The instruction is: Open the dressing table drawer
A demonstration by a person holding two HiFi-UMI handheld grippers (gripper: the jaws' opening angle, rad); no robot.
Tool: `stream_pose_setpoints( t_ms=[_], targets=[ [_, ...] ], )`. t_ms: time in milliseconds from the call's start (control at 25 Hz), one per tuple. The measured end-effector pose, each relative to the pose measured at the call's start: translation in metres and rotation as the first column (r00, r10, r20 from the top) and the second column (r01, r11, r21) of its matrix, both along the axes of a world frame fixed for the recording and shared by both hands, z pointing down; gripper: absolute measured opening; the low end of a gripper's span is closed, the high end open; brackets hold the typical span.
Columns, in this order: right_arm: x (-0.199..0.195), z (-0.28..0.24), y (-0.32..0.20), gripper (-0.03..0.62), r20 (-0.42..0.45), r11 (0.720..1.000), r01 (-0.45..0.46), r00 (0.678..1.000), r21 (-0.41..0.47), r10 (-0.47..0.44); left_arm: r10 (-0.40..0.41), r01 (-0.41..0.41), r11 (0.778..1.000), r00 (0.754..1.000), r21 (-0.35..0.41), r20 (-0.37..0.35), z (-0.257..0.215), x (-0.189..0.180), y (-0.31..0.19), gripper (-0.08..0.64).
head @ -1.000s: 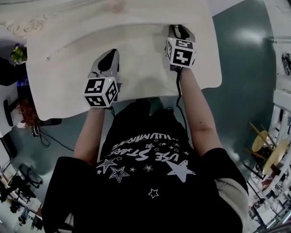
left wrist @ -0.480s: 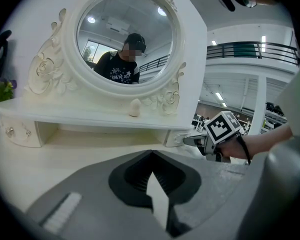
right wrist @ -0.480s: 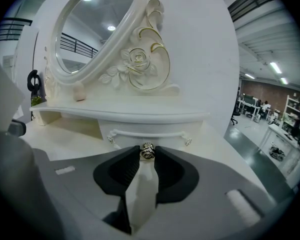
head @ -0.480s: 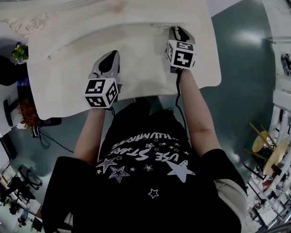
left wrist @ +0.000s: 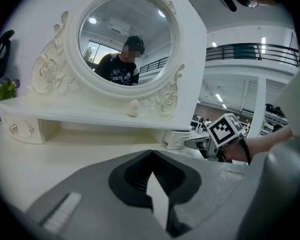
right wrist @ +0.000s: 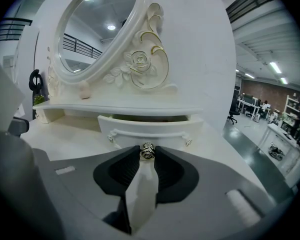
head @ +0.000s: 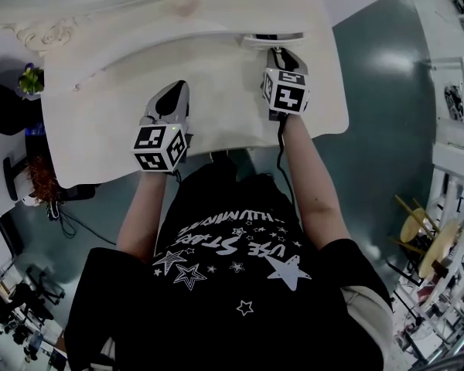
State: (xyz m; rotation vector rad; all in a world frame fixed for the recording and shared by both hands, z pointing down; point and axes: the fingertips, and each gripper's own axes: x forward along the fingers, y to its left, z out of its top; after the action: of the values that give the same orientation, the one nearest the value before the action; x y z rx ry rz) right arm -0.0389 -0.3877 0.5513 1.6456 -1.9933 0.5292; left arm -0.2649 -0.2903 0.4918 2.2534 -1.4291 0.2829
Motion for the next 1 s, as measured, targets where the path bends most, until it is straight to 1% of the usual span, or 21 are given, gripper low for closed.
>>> stream_pose_setpoints(
  t_ms=[1000],
  targets=[
    [0.002, 0.0, 0.03, 0.123, 0.003, 1.0, -0.001, 1.0, -0.016, 0.001, 0.002, -0.002, 1.0, 1.0, 0.002, -0.009, -0.002, 0.009, 0.018, 0.001]
  ],
)
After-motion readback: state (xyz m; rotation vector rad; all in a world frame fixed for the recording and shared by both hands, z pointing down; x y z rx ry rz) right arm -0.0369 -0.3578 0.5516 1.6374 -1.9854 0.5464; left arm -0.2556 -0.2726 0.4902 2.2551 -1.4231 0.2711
